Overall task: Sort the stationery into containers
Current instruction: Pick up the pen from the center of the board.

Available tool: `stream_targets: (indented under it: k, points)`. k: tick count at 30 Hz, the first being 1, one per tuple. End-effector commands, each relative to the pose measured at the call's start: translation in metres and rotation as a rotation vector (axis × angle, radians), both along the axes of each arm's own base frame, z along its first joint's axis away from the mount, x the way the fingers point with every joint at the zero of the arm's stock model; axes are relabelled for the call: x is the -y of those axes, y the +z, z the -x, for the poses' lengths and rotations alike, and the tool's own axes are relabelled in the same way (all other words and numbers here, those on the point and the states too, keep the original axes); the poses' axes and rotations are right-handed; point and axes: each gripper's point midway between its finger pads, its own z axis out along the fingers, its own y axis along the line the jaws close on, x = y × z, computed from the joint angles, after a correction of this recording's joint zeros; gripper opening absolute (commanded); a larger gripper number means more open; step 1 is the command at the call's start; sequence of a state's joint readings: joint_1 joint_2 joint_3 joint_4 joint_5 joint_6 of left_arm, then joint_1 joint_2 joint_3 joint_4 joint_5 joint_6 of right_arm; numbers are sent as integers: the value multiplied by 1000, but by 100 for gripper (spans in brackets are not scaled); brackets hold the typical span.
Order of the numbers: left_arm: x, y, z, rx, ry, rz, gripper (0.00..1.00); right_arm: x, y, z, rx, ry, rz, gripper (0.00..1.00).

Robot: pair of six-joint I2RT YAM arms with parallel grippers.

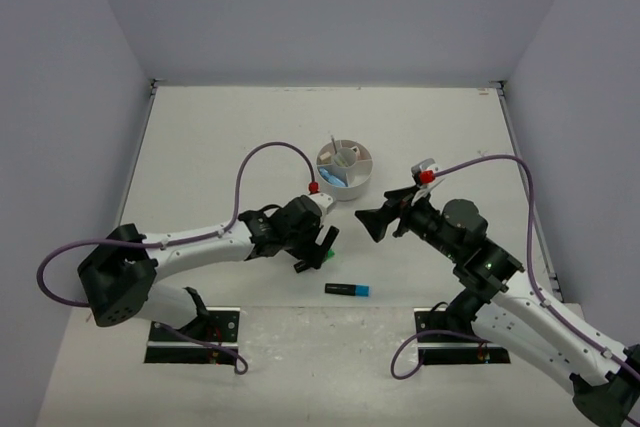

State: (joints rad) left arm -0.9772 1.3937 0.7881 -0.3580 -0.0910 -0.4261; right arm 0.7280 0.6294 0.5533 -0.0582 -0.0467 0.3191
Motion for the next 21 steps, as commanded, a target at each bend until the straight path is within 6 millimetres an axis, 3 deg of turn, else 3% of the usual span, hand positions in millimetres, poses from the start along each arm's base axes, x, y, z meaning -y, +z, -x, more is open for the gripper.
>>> stream_targets:
  k: [1,11,15,17,19,21]
  points:
    - [9,-8,11,1,-52,14,87,0,11,-2,51,-1,-19,99]
    - [-4,-53,15,-36,-30,-83,71,9,13,-2,70,-40,-41,99]
    - [-3,-62,18,-58,-38,-89,39,7,20,-1,96,-30,-64,99]
    - [-6,-63,20,-63,-39,-92,17,5,20,1,98,-18,-73,99]
    - [-8,-61,23,-64,-39,-83,5,5,21,2,98,-16,-86,99]
    - [-12,-58,24,-58,-32,-81,2,5,21,1,86,-25,-100,99]
